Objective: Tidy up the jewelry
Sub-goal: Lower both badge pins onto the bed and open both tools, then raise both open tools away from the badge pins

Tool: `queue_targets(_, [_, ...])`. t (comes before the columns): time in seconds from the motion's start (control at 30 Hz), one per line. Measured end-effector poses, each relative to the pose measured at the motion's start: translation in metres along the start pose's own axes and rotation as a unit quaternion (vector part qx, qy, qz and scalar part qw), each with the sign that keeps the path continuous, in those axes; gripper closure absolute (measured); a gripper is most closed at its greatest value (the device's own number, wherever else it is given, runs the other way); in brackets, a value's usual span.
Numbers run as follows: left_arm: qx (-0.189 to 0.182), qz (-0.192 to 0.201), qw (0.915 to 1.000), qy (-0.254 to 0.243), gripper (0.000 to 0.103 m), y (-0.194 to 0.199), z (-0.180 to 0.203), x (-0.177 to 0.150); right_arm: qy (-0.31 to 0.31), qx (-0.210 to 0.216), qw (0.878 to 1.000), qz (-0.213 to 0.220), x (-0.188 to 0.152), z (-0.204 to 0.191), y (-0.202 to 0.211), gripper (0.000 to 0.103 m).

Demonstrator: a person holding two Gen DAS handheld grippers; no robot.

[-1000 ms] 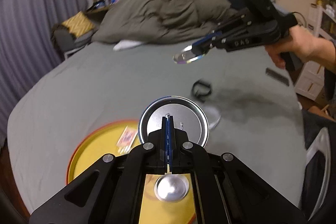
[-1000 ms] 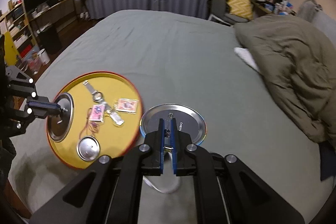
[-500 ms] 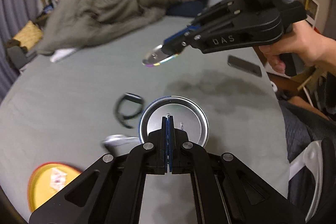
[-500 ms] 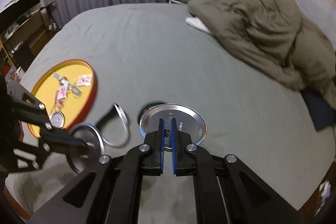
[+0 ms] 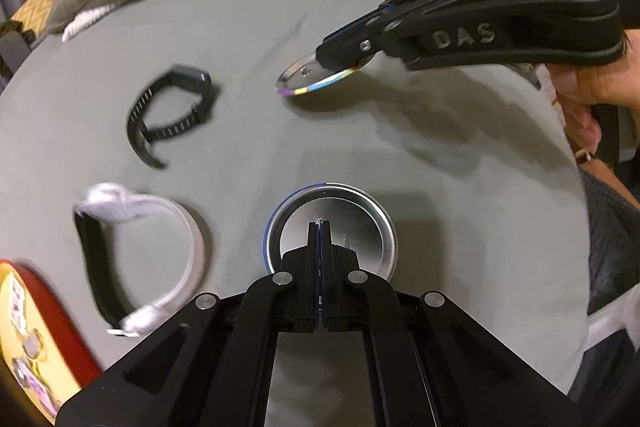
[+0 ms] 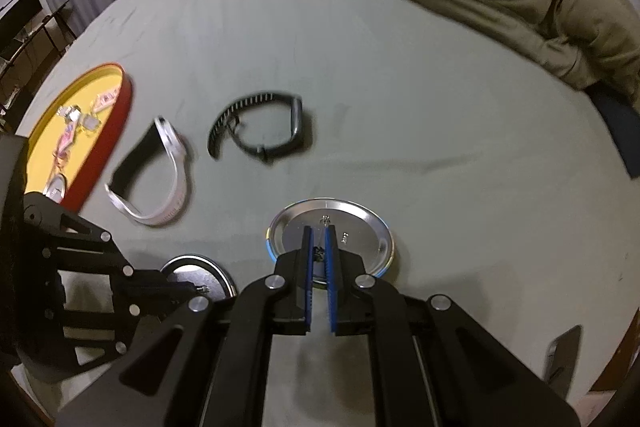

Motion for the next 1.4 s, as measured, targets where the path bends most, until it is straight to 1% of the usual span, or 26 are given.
queue_targets(0.1, [-0.013, 0.008, 0.9997, 0.018, 0.103, -0.001, -0.002, 0.0, -0.005, 0.008, 1.0, -0.009, -0.007, -0.008, -0.018, 0.097])
queue_targets(0.23, [-0.015, 0.015, 0.9996, 0.019, 0.103, -0.003, -0.002, -0.001, -0.008, 0.016, 1.0, -0.019, -0.017, -0.015, -0.033, 0.096])
queue_targets(0.37, [-0.017, 0.02, 0.9994, 0.023, 0.103, -0.004, -0.004, -0.001, -0.027, 0.029, 0.999, -0.014, -0.019, -0.011, -0.033, 0.097])
queue_targets(0.47, [-0.012, 0.025, 0.9994, 0.019, 0.102, -0.001, -0.005, -0.003, -0.024, 0.024, 0.999, -0.017, -0.02, -0.01, -0.03, 0.097])
queue_targets(0.5, [-0.008, 0.025, 0.9995, 0.018, 0.097, 0.0, -0.006, -0.005, -0.022, 0.024, 0.999, -0.017, -0.021, -0.011, -0.029, 0.097])
queue_targets(0.53, [0.0, 0.025, 0.9995, 0.02, 0.081, 0.001, -0.007, -0.006, -0.021, 0.023, 0.999, -0.018, -0.02, -0.014, -0.027, 0.097])
queue_targets(0.6, [-0.003, 0.033, 0.9992, 0.021, 0.064, 0.007, -0.007, -0.005, -0.018, 0.023, 0.999, -0.015, -0.02, -0.015, -0.022, 0.089])
queue_targets(0.63, [0.0, 0.038, 0.9991, 0.021, 0.057, 0.01, -0.008, -0.005, -0.016, 0.024, 1.0, -0.013, -0.019, -0.017, -0.02, 0.076])
queue_targets(0.67, [0.004, 0.041, 0.9989, 0.021, 0.054, 0.013, -0.009, -0.004, -0.011, 0.023, 1.0, -0.007, -0.018, -0.017, -0.014, 0.06])
queue_targets(0.7, [0.006, 0.047, 0.9987, 0.022, 0.049, 0.017, -0.01, -0.003, -0.006, 0.023, 1.0, -0.001, -0.015, -0.016, -0.01, 0.055])
queue_targets(0.73, [0.008, 0.054, 0.9983, 0.024, 0.042, 0.022, -0.012, -0.003, -0.001, 0.023, 1.0, 0.008, -0.012, -0.017, -0.002, 0.053])
queue_targets(0.77, [0.011, 0.06, 0.9977, 0.027, 0.038, 0.027, -0.014, -0.002, 0.002, 0.022, 1.0, 0.014, -0.008, -0.018, 0.003, 0.051])
queue_targets(0.8, [0.013, 0.066, 0.9972, 0.032, 0.027, 0.031, -0.018, -0.001, 0.005, 0.022, 1.0, 0.021, -0.003, -0.017, 0.011, 0.049])
queue_targets(0.83, [0.014, 0.075, 0.9963, 0.039, 0.02, 0.038, -0.022, 0.001, 0.009, 0.018, 0.999, 0.028, 0.002, -0.016, 0.018, 0.042])
queue_targets(0.87, [0.011, 0.081, 0.9956, 0.044, 0.018, 0.042, -0.024, 0.002, 0.015, 0.011, 0.999, 0.032, 0.009, -0.017, 0.021, 0.036])
queue_targets(0.9, [0.006, 0.089, 0.9945, 0.054, 0.014, 0.05, -0.028, 0.004, 0.021, 0.002, 0.999, 0.037, 0.015, -0.016, 0.028, 0.034])
queue_targets(0.93, [0.004, 0.095, 0.9935, 0.063, 0.01, 0.059, -0.033, 0.006, 0.027, -0.004, 0.999, 0.045, 0.022, -0.014, 0.034, 0.028])
queue_targets(0.97, [0.001, 0.103, 0.9922, 0.07, 0.009, 0.068, -0.038, 0.007, 0.03, -0.008, 0.998, 0.053, 0.03, -0.015, 0.042, 0.02])
queue_targets(1.0, [0.0, 0.108, 0.9914, 0.074, 0.007, 0.075, -0.041, 0.008, 0.032, -0.01, 0.998, 0.061, 0.041, -0.016, 0.048, 0.017])
queue_targets(1.03, [-0.001, 0.115, 0.9901, 0.08, 0.006, 0.086, -0.047, 0.009, 0.036, -0.011, 0.997, 0.075, 0.053, -0.017, 0.058, 0.015])
queue_targets(1.1, [0.004, 0.131, 0.9875, 0.087, 0.006, 0.106, -0.06, 0.012, 0.043, -0.009, 0.995, 0.093, 0.069, -0.023, 0.072, 0.015])
queue_targets(1.17, [0.012, 0.142, 0.9854, 0.093, 0.006, 0.123, -0.073, 0.015, 0.051, -0.006, 0.993, 0.11, 0.089, -0.029, 0.085, 0.01])
queue_targets(1.27, [0.037, 0.16, 0.981, 0.103, 0.006, 0.155, -0.105, 0.012, 0.07, -0.005, 0.989, 0.128, 0.119, -0.046, 0.099, 0.01])
queue_targets(1.33, [0.058, 0.161, 0.9796, 0.104, 0.006, 0.166, -0.124, 0.006, 0.086, -0.003, 0.987, 0.134, 0.135, -0.06, 0.105, 0.01])
queue_targets(1.4, [0.088, 0.157, 0.9776, 0.11, 0.006, 0.176, -0.151, -0.005, 0.099, 0.001, 0.985, 0.138, 0.149, -0.072, 0.108, 0.01])
Point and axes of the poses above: each gripper's, at about its wrist camera, not at the fingertips, and y roughly against the way its jaws point, z to its right, x to its top, the point moved 10 cm from there along -y, roughly the way its jaws point, and after that the axes turned 6 degrees about y, right-handed, at the moved point
